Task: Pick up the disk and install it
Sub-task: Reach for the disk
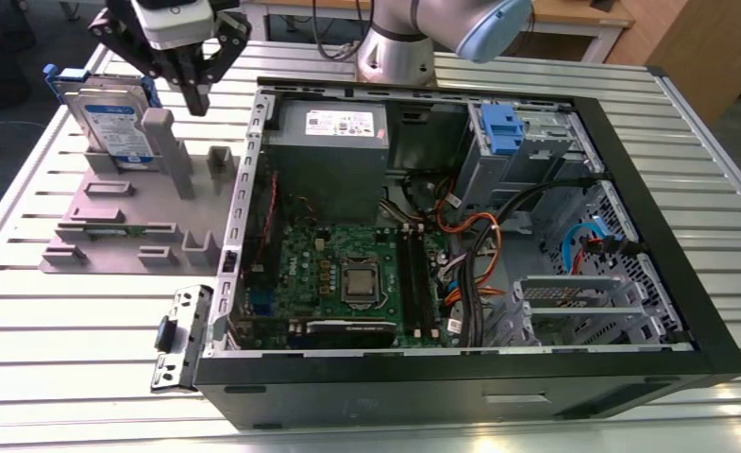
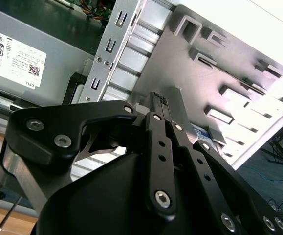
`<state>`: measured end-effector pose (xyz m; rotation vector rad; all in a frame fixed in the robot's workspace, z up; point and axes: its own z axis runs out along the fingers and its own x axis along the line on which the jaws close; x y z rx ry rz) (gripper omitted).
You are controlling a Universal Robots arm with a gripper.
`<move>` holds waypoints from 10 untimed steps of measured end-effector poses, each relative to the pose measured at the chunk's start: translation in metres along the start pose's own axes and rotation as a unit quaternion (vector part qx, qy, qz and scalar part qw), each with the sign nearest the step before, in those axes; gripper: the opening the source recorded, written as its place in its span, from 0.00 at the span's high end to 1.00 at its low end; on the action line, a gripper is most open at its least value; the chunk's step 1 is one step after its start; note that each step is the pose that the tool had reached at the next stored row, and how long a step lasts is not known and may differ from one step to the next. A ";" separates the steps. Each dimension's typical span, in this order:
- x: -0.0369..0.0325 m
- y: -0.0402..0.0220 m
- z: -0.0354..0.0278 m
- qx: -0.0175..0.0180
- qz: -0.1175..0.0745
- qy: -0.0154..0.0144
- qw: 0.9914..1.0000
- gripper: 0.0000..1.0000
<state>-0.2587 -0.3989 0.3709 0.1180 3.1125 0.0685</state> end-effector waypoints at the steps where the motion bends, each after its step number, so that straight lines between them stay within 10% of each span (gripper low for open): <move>1: 0.0002 0.0000 0.0001 0.000 0.000 0.000 1.000 0.90; 10: 0.0021 -0.0002 0.0005 0.000 0.000 0.000 1.000 0.90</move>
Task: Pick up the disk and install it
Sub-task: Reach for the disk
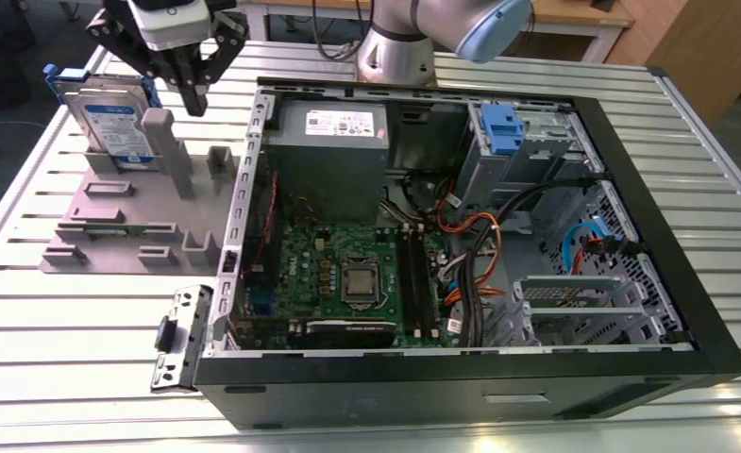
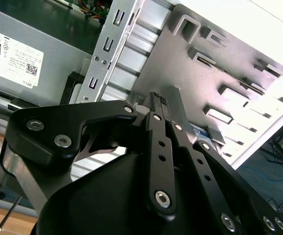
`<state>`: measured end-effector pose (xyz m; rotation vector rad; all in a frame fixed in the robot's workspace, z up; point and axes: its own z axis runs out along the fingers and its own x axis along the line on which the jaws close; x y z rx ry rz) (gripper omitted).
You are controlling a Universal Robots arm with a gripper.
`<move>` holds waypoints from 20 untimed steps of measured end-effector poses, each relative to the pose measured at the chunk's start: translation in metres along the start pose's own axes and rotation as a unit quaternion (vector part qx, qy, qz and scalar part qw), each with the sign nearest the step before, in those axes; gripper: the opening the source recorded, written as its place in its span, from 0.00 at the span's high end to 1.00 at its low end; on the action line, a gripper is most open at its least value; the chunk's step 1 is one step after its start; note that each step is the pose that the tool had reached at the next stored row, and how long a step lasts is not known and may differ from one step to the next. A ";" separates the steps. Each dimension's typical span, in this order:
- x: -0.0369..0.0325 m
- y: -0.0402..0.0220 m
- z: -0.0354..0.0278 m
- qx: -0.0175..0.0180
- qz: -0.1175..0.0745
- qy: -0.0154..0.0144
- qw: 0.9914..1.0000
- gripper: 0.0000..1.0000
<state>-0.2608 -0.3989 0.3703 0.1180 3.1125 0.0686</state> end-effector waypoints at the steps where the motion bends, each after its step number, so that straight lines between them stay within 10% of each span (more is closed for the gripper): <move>1: 0.0002 0.0000 0.0000 0.000 0.000 0.000 1.000 0.90; 20: 0.0040 -0.0004 0.0011 0.000 0.000 0.000 1.000 0.90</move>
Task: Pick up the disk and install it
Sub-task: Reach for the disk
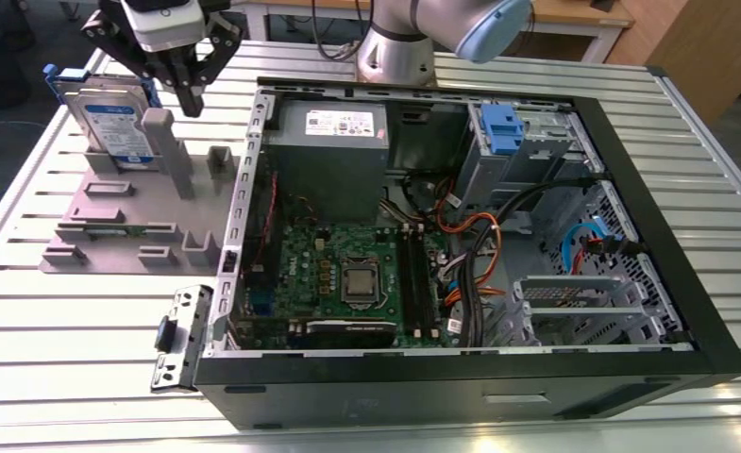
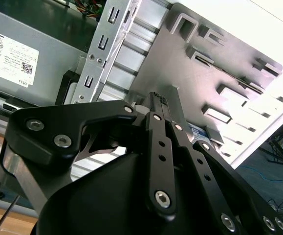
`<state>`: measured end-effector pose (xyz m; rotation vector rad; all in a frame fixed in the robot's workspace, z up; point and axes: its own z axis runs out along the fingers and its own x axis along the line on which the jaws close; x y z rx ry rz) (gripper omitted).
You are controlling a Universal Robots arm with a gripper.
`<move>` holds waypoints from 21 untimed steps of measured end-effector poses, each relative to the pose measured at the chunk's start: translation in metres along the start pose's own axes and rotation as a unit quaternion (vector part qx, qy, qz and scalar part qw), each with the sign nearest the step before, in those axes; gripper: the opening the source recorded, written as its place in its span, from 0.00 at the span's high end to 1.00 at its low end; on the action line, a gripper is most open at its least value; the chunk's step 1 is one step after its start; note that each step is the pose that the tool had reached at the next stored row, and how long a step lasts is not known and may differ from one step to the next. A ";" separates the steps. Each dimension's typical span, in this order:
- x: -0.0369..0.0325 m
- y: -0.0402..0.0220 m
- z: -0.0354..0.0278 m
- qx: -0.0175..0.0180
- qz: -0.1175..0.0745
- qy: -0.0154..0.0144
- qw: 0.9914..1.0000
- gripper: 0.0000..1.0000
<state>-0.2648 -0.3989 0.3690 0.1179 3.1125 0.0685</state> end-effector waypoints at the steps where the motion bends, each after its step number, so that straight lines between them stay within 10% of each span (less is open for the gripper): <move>1: 0.0002 0.0000 0.0000 0.000 0.000 0.000 1.000 0.90; 21: 0.0044 -0.0004 0.0011 0.000 0.000 0.000 1.000 0.90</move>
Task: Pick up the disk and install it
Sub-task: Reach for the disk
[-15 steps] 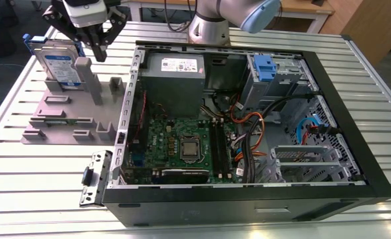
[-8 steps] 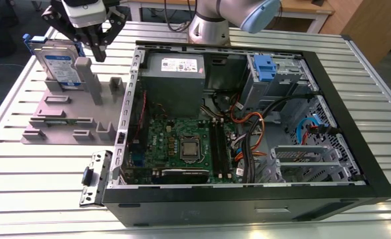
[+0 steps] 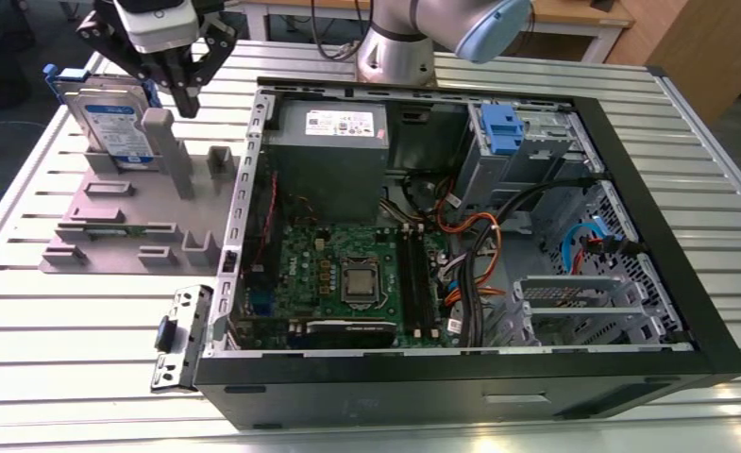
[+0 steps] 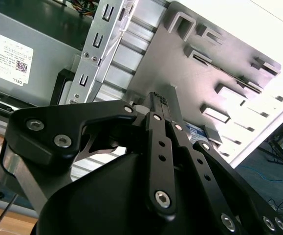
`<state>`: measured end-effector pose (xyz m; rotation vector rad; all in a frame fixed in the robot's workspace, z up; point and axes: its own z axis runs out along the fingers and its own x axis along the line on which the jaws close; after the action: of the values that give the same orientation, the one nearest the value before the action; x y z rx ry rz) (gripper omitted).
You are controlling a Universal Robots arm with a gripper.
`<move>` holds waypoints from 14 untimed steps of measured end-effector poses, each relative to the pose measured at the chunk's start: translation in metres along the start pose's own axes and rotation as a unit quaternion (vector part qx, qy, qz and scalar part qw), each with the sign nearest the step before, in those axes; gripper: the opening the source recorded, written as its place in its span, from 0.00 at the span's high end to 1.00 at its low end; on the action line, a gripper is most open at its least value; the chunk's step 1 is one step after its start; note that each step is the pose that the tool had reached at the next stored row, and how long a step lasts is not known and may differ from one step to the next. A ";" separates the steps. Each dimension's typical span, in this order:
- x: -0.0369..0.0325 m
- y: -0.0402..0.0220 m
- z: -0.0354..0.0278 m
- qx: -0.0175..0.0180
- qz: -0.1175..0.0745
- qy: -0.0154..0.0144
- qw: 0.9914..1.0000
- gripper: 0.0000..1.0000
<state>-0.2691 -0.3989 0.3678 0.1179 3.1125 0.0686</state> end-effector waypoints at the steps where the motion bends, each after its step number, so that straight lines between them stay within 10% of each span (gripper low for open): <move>1: 0.0002 0.0000 0.0001 0.000 0.000 0.000 1.000 0.90; 14: 0.0031 -0.0003 0.0007 0.000 0.000 0.000 1.000 0.90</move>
<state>-0.2723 -0.3989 0.3670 0.1180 3.1125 0.0686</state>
